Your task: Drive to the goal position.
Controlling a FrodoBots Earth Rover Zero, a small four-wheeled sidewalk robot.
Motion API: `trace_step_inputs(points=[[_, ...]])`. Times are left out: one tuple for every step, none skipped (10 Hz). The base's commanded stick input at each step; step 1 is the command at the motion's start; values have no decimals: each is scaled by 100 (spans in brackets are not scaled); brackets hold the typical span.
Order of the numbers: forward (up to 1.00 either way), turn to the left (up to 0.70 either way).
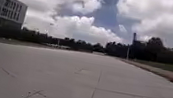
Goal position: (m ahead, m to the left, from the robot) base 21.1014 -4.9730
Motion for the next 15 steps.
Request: trace_step_inputs(points=[[100,0],[100,0],[100,0],[100,0],[100,0],[100,0],[100,0],[100,0],[100,0],[100,0],[100,0],[100,0],[100,0],[100,0],[100,0]])
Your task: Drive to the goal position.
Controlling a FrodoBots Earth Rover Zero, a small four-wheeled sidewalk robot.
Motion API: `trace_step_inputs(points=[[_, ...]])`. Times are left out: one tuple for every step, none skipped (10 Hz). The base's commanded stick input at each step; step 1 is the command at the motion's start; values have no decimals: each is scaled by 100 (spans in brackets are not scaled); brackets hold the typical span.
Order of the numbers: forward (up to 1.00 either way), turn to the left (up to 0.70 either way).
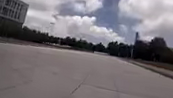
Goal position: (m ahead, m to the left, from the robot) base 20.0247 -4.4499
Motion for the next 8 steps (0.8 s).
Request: trace_step_inputs(points=[[100,0],[100,0],[100,0],[100,0],[100,0],[100,0],[100,0],[100,0]])
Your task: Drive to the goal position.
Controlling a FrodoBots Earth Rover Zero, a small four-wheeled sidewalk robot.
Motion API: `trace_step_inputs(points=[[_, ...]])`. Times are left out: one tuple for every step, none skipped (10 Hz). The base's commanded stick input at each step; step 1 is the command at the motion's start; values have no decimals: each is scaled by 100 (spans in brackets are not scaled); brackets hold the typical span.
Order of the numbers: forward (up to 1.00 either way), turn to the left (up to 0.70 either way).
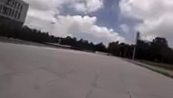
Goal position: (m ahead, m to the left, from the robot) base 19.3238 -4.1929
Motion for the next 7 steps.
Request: trace_step_inputs(points=[[100,0],[100,0],[100,0],[100,0],[100,0],[100,0],[100,0]])
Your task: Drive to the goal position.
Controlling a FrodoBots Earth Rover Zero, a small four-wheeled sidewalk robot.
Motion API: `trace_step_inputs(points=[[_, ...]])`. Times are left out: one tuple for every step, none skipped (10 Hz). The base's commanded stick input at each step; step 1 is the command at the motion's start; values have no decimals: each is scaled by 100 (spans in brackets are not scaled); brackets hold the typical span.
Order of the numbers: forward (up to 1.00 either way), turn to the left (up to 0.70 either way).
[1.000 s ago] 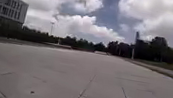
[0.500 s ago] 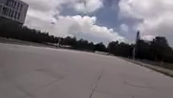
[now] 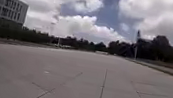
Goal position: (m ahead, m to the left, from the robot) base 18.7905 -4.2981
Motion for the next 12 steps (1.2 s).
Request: trace_step_inputs(points=[[100,0],[100,0],[100,0],[100,0],[100,0],[100,0],[100,0],[67,0],[11,0],[2,0],[0,0],[0,0]])
